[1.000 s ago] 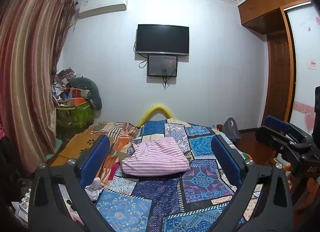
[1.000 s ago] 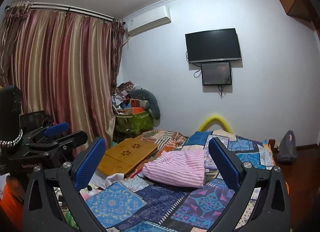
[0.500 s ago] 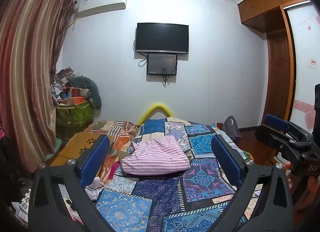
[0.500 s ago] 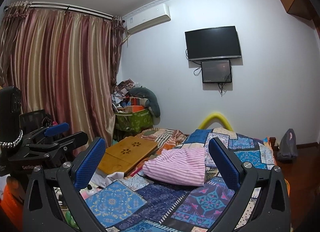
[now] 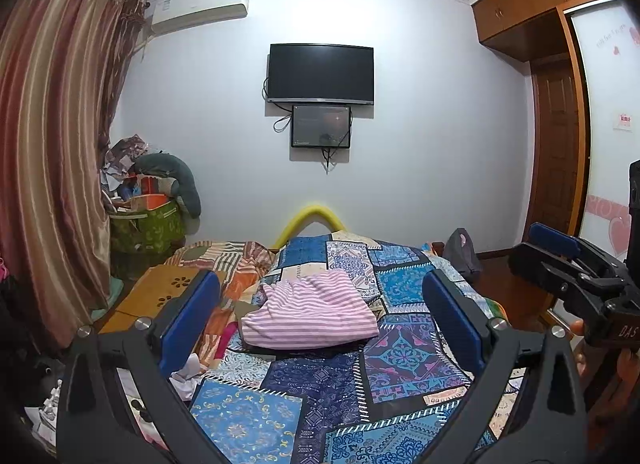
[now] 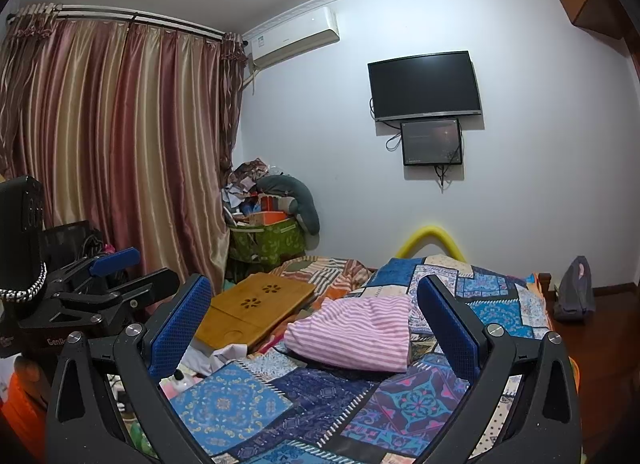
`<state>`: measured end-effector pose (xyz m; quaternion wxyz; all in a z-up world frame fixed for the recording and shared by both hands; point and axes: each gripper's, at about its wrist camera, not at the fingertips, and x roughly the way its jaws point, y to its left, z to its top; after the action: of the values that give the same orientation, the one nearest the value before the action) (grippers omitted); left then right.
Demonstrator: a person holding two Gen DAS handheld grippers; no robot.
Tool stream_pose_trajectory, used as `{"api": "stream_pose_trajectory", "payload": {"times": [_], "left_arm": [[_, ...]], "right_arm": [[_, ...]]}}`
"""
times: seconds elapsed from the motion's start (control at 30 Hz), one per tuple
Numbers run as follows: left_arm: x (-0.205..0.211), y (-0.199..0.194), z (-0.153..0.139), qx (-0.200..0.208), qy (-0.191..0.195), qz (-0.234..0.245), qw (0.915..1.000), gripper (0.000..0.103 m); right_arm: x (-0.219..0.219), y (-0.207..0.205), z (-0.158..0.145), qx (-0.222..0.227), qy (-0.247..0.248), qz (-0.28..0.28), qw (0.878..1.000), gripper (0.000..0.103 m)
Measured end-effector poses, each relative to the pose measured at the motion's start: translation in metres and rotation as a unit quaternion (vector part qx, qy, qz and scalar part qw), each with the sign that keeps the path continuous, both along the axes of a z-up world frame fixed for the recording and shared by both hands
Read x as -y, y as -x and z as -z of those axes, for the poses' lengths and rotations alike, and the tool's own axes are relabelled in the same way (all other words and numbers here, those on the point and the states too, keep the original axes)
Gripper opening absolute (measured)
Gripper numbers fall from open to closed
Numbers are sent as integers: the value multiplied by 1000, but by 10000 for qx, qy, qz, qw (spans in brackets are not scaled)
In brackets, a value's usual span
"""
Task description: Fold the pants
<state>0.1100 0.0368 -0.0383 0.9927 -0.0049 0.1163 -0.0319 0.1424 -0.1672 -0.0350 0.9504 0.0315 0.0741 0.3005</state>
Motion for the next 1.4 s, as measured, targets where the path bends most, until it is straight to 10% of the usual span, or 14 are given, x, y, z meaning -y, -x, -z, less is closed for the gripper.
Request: {"api": "stream_pose_trajectory", "payload": {"times": [1.4], "left_arm": [[-8, -6, 7, -135, 27, 154, 9998, 102]], "right_arm": [[-4, 1, 1, -48, -10, 27, 10000, 102]]}}
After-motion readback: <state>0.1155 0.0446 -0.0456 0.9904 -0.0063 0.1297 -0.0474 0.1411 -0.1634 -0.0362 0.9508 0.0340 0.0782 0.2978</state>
